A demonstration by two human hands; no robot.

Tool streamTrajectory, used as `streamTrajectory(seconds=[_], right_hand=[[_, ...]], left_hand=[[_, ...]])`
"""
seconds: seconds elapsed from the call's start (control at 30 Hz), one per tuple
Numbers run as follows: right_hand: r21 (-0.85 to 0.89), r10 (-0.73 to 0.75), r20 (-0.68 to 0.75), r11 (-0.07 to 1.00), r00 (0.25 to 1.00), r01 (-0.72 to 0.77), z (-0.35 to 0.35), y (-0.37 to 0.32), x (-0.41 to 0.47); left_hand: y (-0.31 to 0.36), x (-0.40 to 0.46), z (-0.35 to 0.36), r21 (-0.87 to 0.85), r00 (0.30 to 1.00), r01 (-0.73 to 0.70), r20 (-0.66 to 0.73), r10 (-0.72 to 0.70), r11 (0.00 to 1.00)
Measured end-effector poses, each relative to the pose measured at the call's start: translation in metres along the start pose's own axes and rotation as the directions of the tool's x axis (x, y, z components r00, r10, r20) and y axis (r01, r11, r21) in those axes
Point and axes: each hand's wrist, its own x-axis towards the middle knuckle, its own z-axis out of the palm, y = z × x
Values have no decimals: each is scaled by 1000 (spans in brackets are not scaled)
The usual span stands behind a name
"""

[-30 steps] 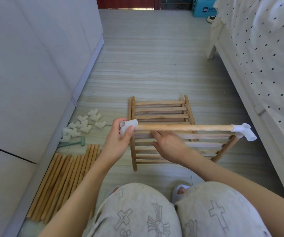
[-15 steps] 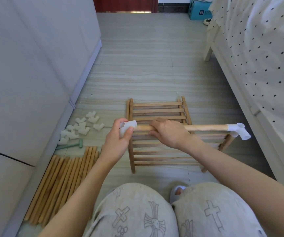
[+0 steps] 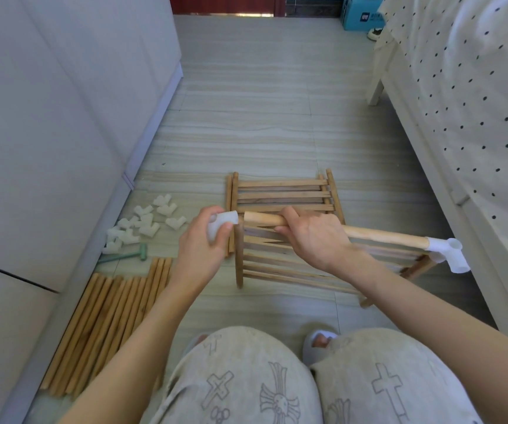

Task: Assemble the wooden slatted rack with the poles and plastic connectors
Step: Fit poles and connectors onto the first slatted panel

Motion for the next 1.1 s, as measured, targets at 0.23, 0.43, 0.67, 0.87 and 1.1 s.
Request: streamTrajectory(seconds=[0.23,0.43,0.67,0.87,1.1], right_hand=[[-15,-19,-41,1000,999,18,7,0,-4],[3,-31,-100,999,995,32,8,3,-8],[41,-50,-160,998,986,57,5,4,-11],[32,1,-266,999,964,8,-2,-5,-12],[157,-21,-287,985,958,69,-15,8,-17]], left_hand=[[3,-1,0,75,995,-83,59,78,994],[9,-4,-2,87,995,-92,56,87,992],[21,-7,1,88,997,-56,56,51,995],[41,-13,9,108,985,-140,-81,150,984],[50,-12,6,-292,978,-178,56,203,940]])
